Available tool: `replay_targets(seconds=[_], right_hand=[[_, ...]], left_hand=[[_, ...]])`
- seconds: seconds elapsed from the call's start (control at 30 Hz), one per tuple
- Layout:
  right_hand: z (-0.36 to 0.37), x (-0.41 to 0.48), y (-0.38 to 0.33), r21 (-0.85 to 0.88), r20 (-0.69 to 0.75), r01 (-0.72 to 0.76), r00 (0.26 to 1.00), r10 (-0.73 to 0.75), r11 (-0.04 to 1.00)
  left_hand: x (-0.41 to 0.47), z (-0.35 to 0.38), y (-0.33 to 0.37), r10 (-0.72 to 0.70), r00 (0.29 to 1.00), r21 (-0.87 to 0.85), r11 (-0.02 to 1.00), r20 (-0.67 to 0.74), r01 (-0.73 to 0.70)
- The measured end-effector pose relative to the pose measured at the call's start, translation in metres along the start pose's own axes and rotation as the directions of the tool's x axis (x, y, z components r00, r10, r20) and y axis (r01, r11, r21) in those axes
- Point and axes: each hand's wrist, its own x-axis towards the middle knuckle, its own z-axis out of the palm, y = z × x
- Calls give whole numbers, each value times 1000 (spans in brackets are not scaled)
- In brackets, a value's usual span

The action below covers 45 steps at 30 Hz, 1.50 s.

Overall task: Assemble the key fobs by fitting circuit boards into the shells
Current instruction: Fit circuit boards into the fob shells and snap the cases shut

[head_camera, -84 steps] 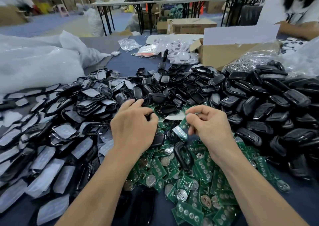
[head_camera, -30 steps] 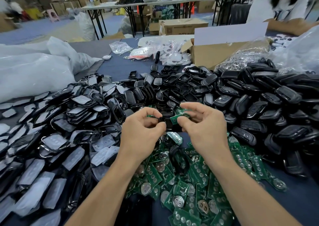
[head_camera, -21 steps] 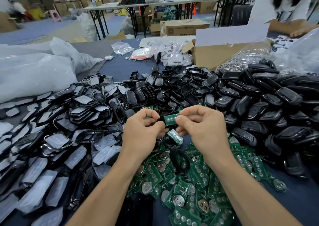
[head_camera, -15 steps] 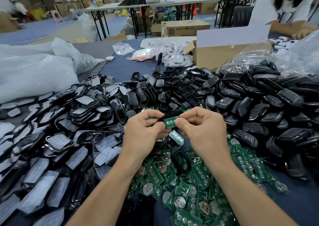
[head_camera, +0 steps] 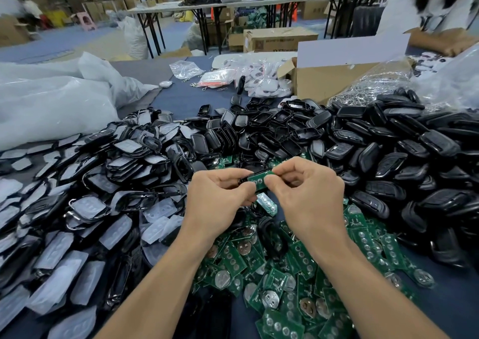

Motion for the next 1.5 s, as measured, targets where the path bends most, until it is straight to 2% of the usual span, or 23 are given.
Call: replay_targets(seconds=[0.37, 0.6, 0.77, 1.13, 1.3, 1.5], right_hand=[[-2, 1, 0, 3, 27, -11, 1000, 11, 1000], [-7, 4, -3, 123, 55, -29, 998, 22, 992], [-7, 4, -4, 182, 98, -71, 994, 54, 981], [-3, 0, -7, 34, 41, -79, 996, 78, 996], [-4, -1, -10, 32, 29, -86, 996, 85, 996], [-1, -1, -12, 19, 34, -87, 996, 86, 996]], left_hand=[[-2, 2, 3, -6, 997, 5, 1000, -82, 6], [1, 2, 0, 37, 994, -1, 999, -101, -38], [0, 3, 2, 38, 997, -24, 999, -61, -39], [-4, 0, 8, 47, 998, -36, 998, -28, -48], [-6, 2, 10, 88, 995, -17, 996, -38, -89], [-3, 2, 5, 43, 994, -41, 998, -96, -47]])
